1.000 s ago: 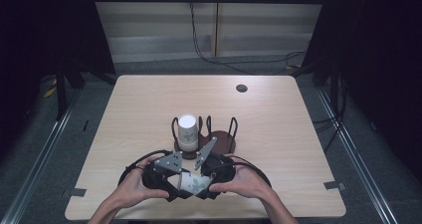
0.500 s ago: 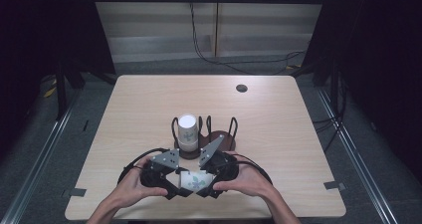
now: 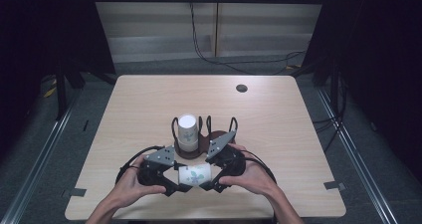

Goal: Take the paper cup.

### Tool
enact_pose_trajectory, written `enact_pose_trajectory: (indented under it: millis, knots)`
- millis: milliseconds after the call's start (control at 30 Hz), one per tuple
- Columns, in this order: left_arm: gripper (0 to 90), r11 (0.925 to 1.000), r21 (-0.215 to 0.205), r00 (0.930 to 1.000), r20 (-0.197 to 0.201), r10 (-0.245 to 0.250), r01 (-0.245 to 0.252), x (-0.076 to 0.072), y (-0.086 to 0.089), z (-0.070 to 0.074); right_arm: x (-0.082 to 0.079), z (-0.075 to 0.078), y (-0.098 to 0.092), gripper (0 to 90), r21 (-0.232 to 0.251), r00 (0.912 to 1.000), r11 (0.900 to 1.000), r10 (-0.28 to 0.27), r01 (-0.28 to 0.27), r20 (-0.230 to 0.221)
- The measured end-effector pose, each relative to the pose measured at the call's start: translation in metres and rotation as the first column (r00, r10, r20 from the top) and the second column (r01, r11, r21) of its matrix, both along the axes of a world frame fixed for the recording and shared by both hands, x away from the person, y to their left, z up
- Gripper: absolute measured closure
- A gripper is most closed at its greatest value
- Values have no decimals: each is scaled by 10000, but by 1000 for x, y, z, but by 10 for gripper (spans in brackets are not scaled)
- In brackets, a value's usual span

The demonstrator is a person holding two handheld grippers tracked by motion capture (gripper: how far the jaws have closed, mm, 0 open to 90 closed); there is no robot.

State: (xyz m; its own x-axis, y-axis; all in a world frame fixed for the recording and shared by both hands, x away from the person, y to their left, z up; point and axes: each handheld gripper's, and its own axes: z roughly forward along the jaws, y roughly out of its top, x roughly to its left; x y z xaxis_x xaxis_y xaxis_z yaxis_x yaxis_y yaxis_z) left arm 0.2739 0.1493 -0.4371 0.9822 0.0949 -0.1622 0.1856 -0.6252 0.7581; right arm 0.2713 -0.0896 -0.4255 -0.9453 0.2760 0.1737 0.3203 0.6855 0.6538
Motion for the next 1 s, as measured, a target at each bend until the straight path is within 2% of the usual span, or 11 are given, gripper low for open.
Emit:
enact_pose_trajectory:
  millis: [267,433,667,867,1000]
  knots:
    - [359,9992,-354,9998,-62,187,-189,0,6,0,-1,2,-9,137,314,9997,9994,-171,165,179]
    - [358,9979,-555,9994,-115,336,-342,0,10,0,-1,3,-14,138,685,9988,9968,-421,402,263]
    - [357,9964,-678,9987,-24,509,-509,0,12,0,-1,3,-20,138,999,9968,9929,-689,645,406]
    - [357,9937,-950,9982,-70,599,-603,1,15,1,-2,1,-26,138,1260,9957,9881,-911,881,176]
    - [356,9906,-1191,9978,-33,667,-666,3,20,2,-2,2,-29,139,1558,9938,9825,-1077,1024,260]
